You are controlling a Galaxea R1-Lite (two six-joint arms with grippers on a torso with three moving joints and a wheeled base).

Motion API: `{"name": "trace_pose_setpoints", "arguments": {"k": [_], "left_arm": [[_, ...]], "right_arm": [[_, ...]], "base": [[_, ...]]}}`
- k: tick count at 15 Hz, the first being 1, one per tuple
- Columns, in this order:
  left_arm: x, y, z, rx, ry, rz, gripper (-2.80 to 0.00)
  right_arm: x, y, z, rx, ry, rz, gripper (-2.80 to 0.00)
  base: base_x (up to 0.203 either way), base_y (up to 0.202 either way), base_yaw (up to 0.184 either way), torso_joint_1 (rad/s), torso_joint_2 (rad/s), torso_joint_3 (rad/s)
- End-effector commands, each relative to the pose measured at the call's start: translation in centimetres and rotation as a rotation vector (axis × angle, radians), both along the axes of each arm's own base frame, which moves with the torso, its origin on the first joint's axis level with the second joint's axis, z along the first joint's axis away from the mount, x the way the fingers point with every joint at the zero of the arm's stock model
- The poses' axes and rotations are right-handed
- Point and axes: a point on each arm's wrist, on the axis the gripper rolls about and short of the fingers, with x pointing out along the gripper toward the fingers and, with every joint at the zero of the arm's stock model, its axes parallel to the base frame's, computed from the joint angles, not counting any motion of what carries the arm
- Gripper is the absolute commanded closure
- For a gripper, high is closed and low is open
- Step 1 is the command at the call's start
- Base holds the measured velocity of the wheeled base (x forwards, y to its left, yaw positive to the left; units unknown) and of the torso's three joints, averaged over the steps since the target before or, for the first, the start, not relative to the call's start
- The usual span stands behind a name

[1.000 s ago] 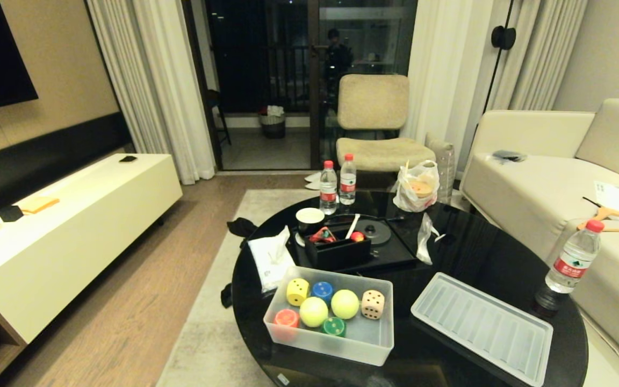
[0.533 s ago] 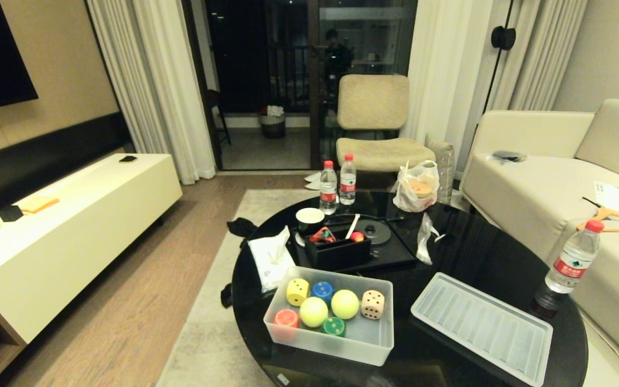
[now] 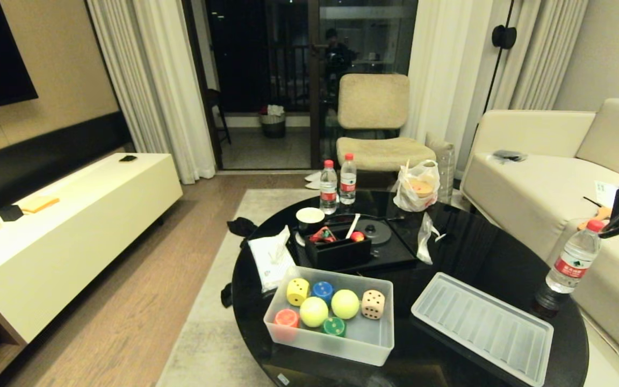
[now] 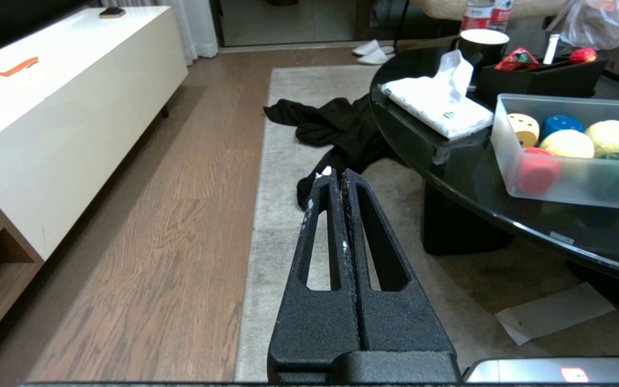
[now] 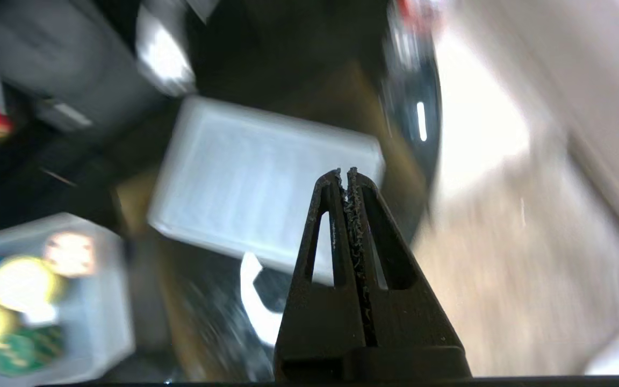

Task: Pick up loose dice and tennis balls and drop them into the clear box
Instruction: Close the lid

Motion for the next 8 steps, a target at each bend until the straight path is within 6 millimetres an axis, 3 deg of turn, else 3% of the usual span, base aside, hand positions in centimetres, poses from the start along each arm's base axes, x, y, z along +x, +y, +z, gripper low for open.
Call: {"name": "trace_pose_setpoints", "arguments": {"k": [1, 4, 8], "left_arm": [[0.0, 0.0, -0.1, 0.000, 0.004, 0.000, 0.00], [0.0, 0.0, 0.0, 0.000, 0.003, 0.001, 0.00], [0.0, 0.0, 0.0, 0.000, 0.003, 0.000, 0.00]], "right_arm": [[4.5, -3.5, -5.4, 0.103, 0.226, -0.051, 0.00], [6.7, -5.2, -9.8, 0.174, 0.363, -0.075, 0.00], [8.5, -6.3, -13.7, 0.239, 0.499, -0.091, 0.00]], "base": [[0.000, 0.000, 0.000, 0.000, 0.00, 0.000], [0.000, 0.000, 0.000, 0.000, 0.00, 0.000], [0.000, 0.000, 0.000, 0.000, 0.00, 0.000]]}}
